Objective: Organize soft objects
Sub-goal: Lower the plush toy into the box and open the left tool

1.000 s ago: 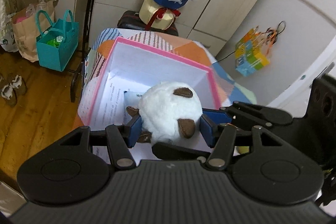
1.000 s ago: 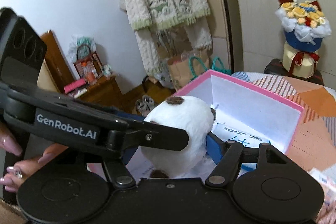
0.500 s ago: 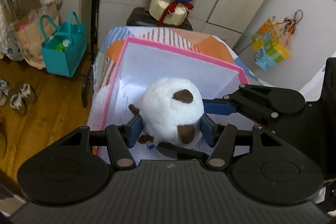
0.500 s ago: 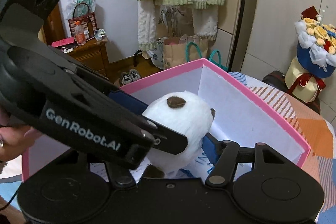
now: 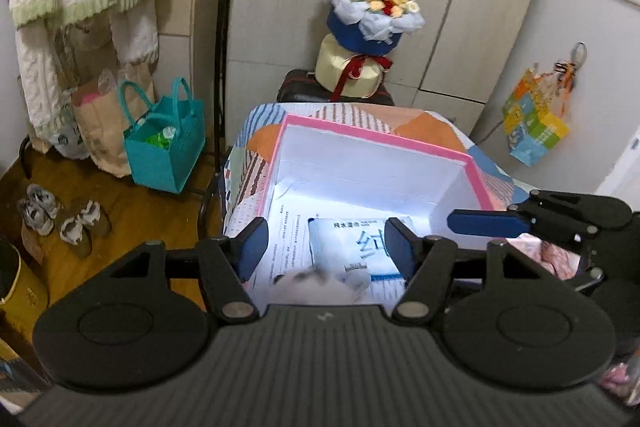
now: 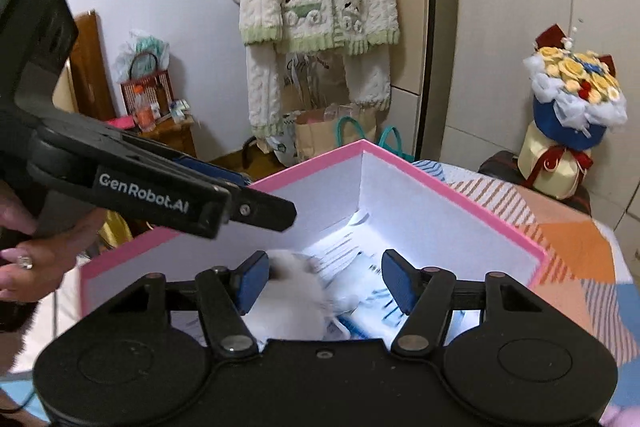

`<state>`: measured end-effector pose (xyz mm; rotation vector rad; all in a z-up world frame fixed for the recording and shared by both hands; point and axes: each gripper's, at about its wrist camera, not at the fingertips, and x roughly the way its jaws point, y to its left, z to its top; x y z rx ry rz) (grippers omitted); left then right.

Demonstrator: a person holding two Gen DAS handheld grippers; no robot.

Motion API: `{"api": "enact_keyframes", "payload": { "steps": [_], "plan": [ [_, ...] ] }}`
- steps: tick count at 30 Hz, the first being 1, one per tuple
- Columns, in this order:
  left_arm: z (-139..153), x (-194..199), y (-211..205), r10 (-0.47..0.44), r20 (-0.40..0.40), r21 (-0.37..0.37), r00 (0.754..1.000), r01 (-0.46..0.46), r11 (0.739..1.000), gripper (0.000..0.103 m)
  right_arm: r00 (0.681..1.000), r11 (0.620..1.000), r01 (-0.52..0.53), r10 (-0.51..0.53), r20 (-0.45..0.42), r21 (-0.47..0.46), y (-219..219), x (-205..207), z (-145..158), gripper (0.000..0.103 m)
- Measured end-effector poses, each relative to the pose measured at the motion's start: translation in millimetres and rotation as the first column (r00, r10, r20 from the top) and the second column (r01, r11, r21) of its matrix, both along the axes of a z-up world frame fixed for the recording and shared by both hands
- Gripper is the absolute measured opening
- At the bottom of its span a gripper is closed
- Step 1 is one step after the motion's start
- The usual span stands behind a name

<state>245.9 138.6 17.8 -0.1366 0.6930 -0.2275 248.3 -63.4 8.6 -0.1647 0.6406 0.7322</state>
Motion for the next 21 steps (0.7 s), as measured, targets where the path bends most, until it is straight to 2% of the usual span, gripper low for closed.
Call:
{"api": "enact_keyframes", "payload": {
  "steps": [6,10,21],
  "plan": [
    [16.7,-39.1,-7.6,-0.055,0.054,0.041,0.997,0.053,0.998,0.064,0.999,0.999,0.035,-0.034,-0.029,0.040,-19.2,-30.2,11.6,0.068],
    [26.9,-67.1,-16.5,-0.096,0.086,0.078,0.992,0.089,0.993,0.064,0.998,0.998,0.057,-0.057,-0.013,0.037,-27.9,-52.3,18.9,0.068],
    [39.4,-130.7,-39.3,-0.172,0.109,0.138,0.979,0.156,0.978,0.066,0.996,0.996,0.088,-0.088,0.014,0.023,-54.7,-118.7,35.4,0.068]
  ]
}}
